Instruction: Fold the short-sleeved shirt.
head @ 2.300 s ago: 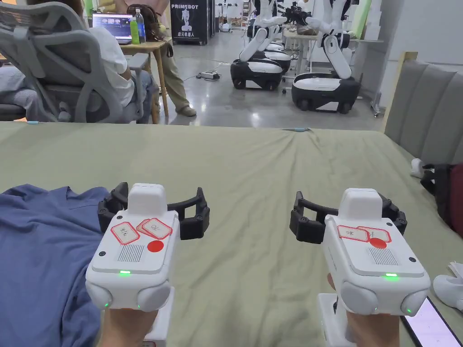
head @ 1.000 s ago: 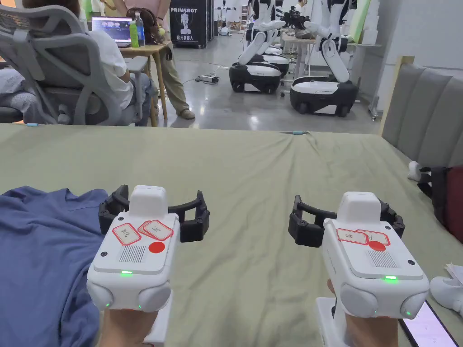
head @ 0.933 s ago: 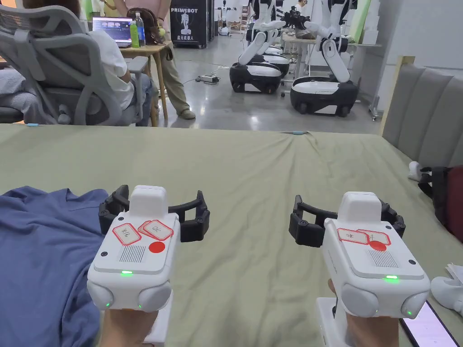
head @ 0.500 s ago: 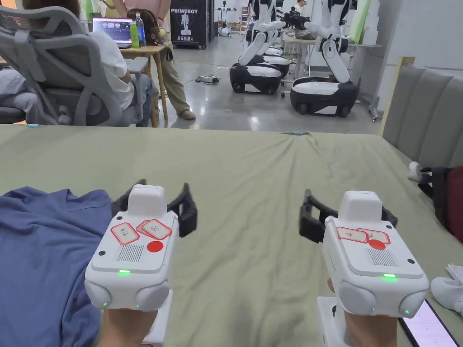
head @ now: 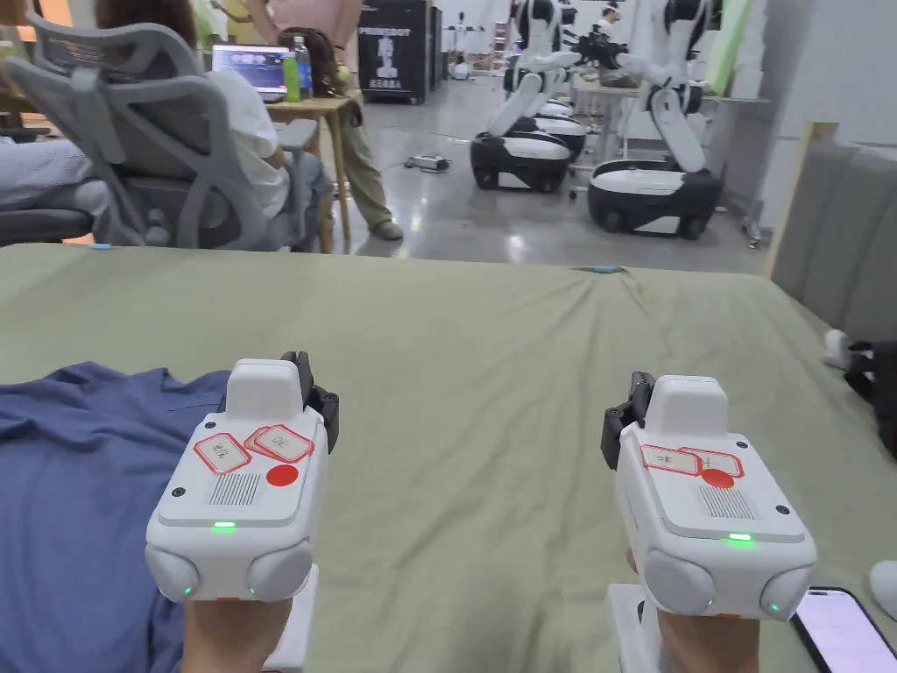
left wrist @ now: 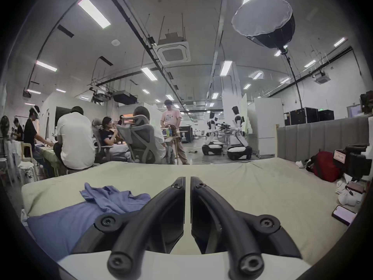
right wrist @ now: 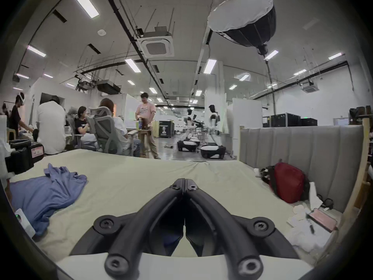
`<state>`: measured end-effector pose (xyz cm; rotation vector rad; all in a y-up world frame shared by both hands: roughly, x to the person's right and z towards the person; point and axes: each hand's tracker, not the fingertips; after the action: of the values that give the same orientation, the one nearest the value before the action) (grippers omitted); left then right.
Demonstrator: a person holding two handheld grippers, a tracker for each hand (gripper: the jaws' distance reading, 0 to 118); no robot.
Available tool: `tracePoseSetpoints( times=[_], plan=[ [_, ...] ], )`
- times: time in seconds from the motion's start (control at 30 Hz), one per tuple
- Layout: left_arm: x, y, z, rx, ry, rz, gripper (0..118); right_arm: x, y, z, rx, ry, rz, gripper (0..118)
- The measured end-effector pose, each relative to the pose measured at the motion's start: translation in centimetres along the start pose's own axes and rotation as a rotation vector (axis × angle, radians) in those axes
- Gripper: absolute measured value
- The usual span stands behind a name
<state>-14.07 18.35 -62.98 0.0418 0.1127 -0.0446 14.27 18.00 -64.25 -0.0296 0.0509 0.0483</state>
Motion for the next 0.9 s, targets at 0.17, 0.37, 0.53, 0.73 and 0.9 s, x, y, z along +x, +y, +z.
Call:
tracePoseSetpoints(
  times=[0.17, 0.37, 0.53, 0.73, 0.9],
  plan=[
    [-7.9, -0.6, 2.3, -0.025, 0.182, -0.022, 3, -8.7, 0.5, -1.3, 0.013, 0.207, 0.008, 1],
    [-13.9, -1.1, 4.6, -0.074, 0.301, -0.028, 3, -16.9, 1.4, -0.9, 0.018, 0.407, 0.021, 1],
    [-14.1, -1.7, 4.5, -0.089, 0.297, -0.039, 3, -18.6, 1.2, -1.6, 0.002, 0.416, 0.041, 1],
    [-14.4, -2.3, 1.7, -0.231, 0.196, -0.006, 61, -18.4, 0.9, -1.7, -0.019, 0.411, 0.065, 1],
    [-17.3, -3.0, -5.4, -0.423, 0.065, 0.042, 117, -18.4, 0.7, -2.1, -0.028, 0.404, 0.077, 1]
  ],
)
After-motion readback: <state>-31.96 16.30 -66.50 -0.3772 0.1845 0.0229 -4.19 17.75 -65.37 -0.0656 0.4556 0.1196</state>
